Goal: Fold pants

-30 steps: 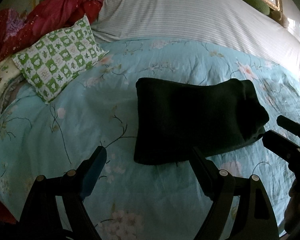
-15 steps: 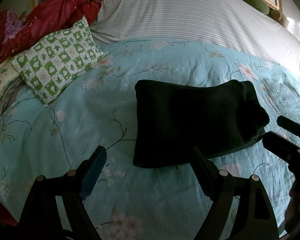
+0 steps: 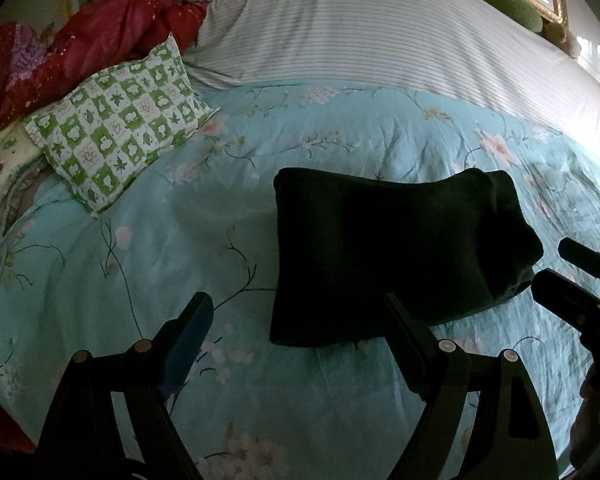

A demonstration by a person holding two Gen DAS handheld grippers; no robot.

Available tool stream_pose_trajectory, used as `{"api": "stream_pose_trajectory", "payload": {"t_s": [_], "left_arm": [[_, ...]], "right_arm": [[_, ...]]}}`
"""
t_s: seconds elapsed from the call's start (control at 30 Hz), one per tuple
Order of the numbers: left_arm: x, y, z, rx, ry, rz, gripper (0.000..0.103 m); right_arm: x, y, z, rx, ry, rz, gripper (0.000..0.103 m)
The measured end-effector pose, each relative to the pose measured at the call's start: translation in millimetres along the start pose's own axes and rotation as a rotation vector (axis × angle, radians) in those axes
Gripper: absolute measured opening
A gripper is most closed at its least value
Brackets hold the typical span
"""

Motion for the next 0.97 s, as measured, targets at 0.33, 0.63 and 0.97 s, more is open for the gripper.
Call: {"api": "stream_pose_trajectory", "payload": {"t_s": [0.33, 0.63, 0.97], "left_arm": [[6.2, 2.8, 0.8, 0.002, -0.001, 0.001, 0.085], [8.6, 2.9, 0.0, 0.007, 0.004, -0.002, 0.085], [12.6, 5.4, -5.9, 0.009, 0.013, 0.011, 0.084]], "right_arm": [[2.4, 1.0, -4.9, 0.007, 0.003, 0.001, 0.102], [3.8, 1.2, -6.3, 0.009, 0.006, -0.001, 0.102], [5.9, 2.3, -10.8, 0.008, 0.031, 0.008, 0.102]]}}
Point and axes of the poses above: each gripper's, at about its wrist camera, not at the fingertips, and y roughly the way its jaws point, z to its left, x to its top, the point moved 1 cm from there along y, roughly the way its jaws point, and after that the axes turned 3 degrees about x, right-handed, at the moved point
